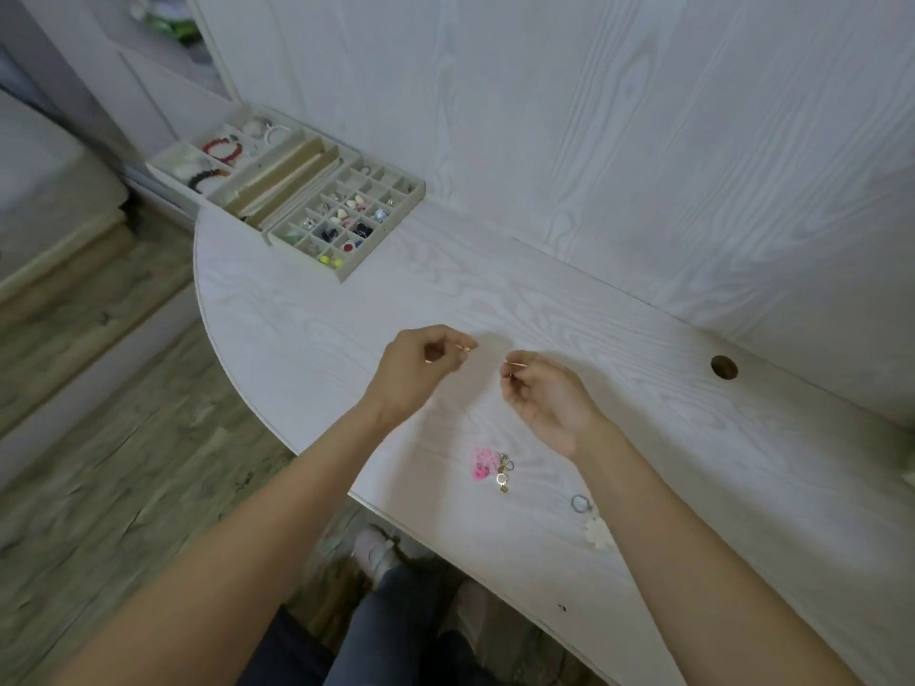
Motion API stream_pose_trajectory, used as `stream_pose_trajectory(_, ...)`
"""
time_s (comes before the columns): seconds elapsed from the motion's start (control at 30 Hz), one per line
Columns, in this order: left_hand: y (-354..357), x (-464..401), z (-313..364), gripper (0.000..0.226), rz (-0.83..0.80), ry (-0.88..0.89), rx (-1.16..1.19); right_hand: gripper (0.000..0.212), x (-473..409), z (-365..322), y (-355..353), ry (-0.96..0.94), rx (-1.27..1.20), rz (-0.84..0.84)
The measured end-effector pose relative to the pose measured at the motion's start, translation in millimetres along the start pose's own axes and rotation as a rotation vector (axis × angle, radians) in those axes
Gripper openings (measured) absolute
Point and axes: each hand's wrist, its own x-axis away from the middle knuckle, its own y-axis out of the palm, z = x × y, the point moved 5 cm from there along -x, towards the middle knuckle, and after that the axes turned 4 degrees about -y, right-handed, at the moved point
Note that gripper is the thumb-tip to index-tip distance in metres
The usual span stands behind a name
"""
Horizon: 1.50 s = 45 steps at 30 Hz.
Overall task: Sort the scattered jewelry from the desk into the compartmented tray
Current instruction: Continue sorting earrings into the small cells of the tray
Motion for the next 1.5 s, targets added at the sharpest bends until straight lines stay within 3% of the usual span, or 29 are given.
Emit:
stream_pose_trajectory(0.13, -31.2, -5.6, 14.1, 0.008, 0.089, 0.015, -0.034, 0.018, -5.5, -10.0, 45.9, 0.073, 0.071, -0.082)
stream_pose_trajectory(0.23, -57.5, -16.3, 28.4, 0.004, 0.171, 0.063, -0.115, 0.017, -16.0, -17.0, 80.7, 0.056, 0.300, -0.105)
stream_pose_trajectory(0.37, -97.2, -32.9, 46.3, 0.011, 0.231, 0.247, -0.427, 0.018, -38.0, -24.4, 137.1, -0.012, 0.464, -0.218)
stream_pose_trajectory(0.5, -144.2, -52.2, 51.2, 0.011, 0.374, 0.512, -0.719, 0.014, -66.9, -24.4, 187.7, 0.005, 0.440, -0.299)
stream_pose_trajectory(0.83, -232.1, -103.1, 34.7, 0.011, 0.471, 0.774, -0.756, 0.010, -131.1, -15.1, 271.4, 0.162, 0.284, -0.414)
stream_pose_trajectory(0.93, -248.7, -121.5, 29.5, 0.003, 0.385, 0.663, -0.597, 0.011, -148.8, -9.4, 284.9, 0.196, 0.254, -0.419)
stream_pose_trajectory(1.03, -260.5, -143.0, 13.8, 0.014, 0.242, 0.371, -0.203, 0.010, -166.7, -5.9, 294.5, 0.206, 0.333, -0.403)
stream_pose_trajectory(1.13, -264.7, -157.9, -0.2, 0.023, 0.227, 0.088, 0.036, 0.015, -180.1, -7.1, 304.0, 0.149, 0.418, -0.414)
stream_pose_trajectory(1.23, -265.3, -172.8, -17.2, 0.021, 0.235, -0.116, 0.114, 0.016, -192.9, -10.1, 303.7, 0.039, 0.541, -0.388)
stream_pose_trajectory(1.37, -257.7, -183.5, -29.1, 0.016, 0.124, -0.328, 0.314, 0.011, -202.6, -17.8, 298.8, -0.183, 0.928, -0.335)
stream_pose_trajectory(1.5, -249.3, -187.1, -33.8, 0.016, 0.080, -0.389, 0.442, 0.011, -209.9, -24.6, 294.0, -0.341, 1.016, -0.274)
